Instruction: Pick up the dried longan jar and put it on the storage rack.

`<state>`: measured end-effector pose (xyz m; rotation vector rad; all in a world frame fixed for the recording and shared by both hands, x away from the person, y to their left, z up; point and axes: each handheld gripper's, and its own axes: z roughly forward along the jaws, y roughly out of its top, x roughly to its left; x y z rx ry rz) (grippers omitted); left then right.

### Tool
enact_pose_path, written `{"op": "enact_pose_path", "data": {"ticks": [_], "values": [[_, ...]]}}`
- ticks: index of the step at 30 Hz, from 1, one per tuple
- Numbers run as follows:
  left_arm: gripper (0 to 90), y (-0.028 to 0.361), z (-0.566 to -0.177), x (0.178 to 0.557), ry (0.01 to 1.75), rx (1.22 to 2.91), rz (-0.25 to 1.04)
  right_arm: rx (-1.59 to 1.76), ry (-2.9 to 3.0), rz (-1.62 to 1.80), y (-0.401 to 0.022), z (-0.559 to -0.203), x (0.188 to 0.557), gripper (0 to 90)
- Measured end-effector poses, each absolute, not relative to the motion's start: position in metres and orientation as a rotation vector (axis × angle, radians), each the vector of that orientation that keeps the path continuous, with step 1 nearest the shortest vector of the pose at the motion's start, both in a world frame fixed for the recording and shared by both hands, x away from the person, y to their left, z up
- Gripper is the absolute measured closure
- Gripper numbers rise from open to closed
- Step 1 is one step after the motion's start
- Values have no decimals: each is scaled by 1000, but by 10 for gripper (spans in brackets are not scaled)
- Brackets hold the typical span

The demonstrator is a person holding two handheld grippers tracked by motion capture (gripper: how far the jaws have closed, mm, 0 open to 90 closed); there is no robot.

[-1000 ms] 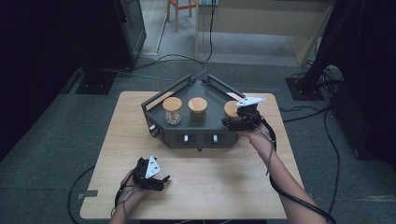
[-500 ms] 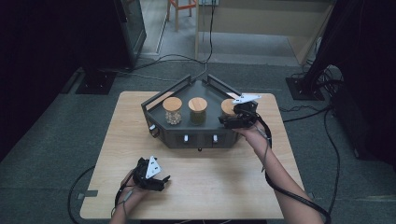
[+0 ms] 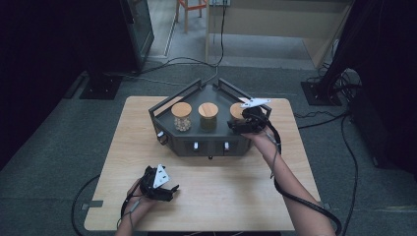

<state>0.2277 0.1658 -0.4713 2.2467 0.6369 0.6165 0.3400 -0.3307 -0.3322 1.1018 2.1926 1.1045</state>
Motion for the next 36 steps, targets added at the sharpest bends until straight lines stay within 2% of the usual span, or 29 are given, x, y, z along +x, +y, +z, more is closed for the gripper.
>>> {"op": "enact_pose_path", "data": {"ticks": [36], "values": [[124, 166, -471, 228, 629, 2248, 609, 1202, 2186, 1095, -322, -345, 362, 253]]}}
